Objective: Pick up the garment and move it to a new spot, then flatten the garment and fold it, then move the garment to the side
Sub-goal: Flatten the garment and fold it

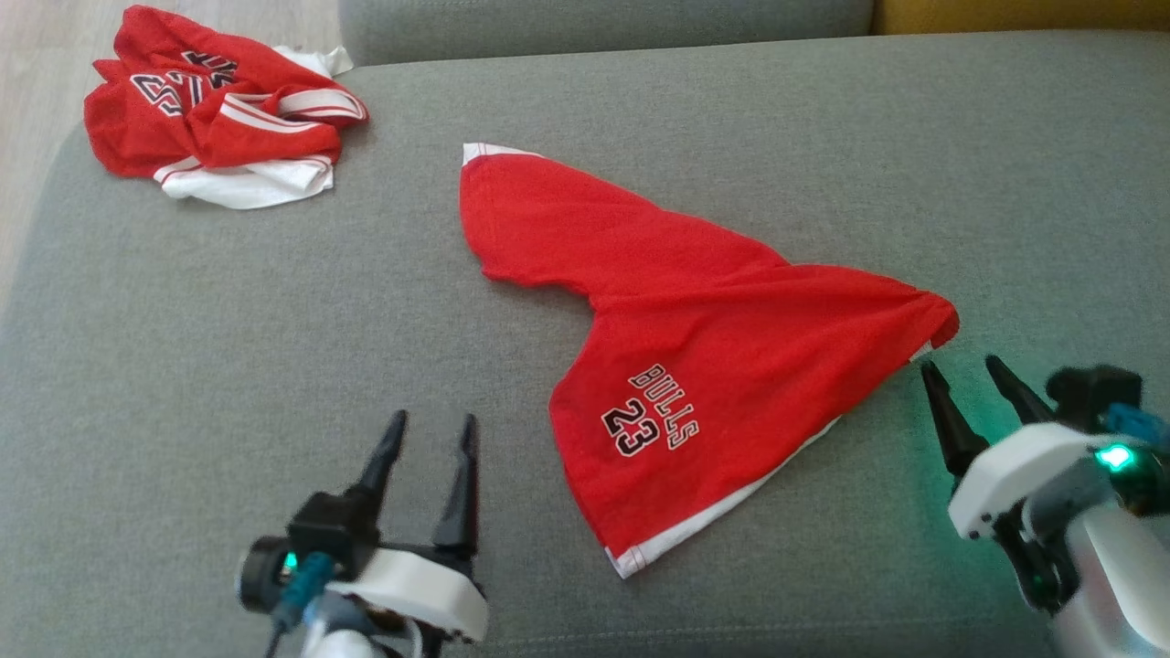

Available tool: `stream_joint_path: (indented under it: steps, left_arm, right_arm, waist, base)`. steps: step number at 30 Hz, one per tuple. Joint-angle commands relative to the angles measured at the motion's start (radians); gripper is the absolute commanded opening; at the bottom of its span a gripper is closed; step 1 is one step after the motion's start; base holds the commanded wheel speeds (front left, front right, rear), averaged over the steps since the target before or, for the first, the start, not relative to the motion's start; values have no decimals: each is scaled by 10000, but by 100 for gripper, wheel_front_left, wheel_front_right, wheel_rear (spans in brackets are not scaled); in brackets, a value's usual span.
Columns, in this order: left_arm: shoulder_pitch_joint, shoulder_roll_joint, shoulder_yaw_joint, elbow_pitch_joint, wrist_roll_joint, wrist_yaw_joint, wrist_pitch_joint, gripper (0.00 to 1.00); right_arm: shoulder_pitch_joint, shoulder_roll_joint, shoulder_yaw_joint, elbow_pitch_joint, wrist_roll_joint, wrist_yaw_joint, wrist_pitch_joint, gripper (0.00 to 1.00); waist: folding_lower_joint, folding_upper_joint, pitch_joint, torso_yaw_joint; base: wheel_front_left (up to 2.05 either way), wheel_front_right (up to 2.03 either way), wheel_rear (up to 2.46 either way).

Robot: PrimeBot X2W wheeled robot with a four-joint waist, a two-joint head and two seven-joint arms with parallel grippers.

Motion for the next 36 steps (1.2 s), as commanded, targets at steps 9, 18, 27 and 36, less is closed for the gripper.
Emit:
stream_joint_path:
  steps: [9,18,27,36]
  left_arm:
    - [-287,-46,-883,442,-384,-479,43,100]
    - [-733,-46,-1813,1421,-875,-857,763,100]
    - [-1364,-47,-2287,2313,-1289,-882,823,85]
    - [-1687,-47,-2445,2190,-1379,-858,151,0]
  right_arm:
    - [696,365,-867,-1938,-611,-9,-335,100]
    - [899,1218,-1576,-3913,-1351,-9,-390,100]
    - [818,1866,-1729,-4880,-1573,-9,-571,100]
    - [923,2176,-1865,-5201,-1663,-9,-735,100]
  waist:
    - [0,-1,-52,-362]
    - [0,-1,244,-874]
    - [0,-1,577,-1216]
    - [0,-1,528,-1244]
  base:
    - [0,0,0]
    - [0,0,0]
    - [0,0,0]
    - [0,0,0]
